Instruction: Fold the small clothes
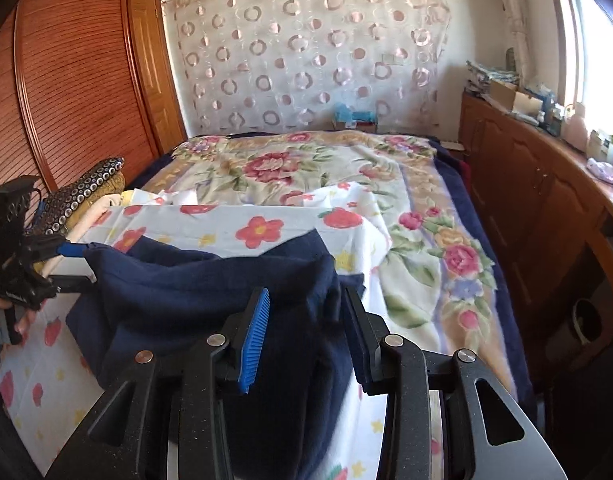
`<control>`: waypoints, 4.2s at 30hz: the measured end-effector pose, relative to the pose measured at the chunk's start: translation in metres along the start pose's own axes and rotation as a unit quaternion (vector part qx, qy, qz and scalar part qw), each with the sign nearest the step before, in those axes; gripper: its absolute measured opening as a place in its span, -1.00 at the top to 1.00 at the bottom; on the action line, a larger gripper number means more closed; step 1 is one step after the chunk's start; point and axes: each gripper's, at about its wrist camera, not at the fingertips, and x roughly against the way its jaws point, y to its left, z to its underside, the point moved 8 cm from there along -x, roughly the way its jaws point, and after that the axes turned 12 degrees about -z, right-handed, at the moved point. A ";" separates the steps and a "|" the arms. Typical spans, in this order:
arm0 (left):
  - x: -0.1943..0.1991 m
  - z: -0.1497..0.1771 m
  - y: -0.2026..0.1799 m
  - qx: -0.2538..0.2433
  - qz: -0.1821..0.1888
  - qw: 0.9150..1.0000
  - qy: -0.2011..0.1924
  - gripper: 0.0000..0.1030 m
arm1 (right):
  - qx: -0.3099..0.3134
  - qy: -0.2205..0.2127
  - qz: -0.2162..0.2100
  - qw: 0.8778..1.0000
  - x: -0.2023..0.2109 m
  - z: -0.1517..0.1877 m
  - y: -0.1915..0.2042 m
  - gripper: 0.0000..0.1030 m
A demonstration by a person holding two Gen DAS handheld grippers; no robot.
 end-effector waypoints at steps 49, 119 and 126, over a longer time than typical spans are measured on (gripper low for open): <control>-0.040 -0.025 0.014 0.070 0.040 0.997 0.017 0.51 | -0.085 0.050 -0.024 0.995 -0.036 -0.004 -0.049 0.21; 0.181 0.157 0.283 0.283 -0.276 0.905 -0.158 -0.56 | 0.230 0.003 -0.170 0.958 -0.342 -0.247 0.334 0.05; 0.192 0.149 0.247 0.241 -0.264 0.921 -0.155 -0.57 | 0.185 -0.001 -0.174 0.967 -0.267 -0.209 0.286 0.05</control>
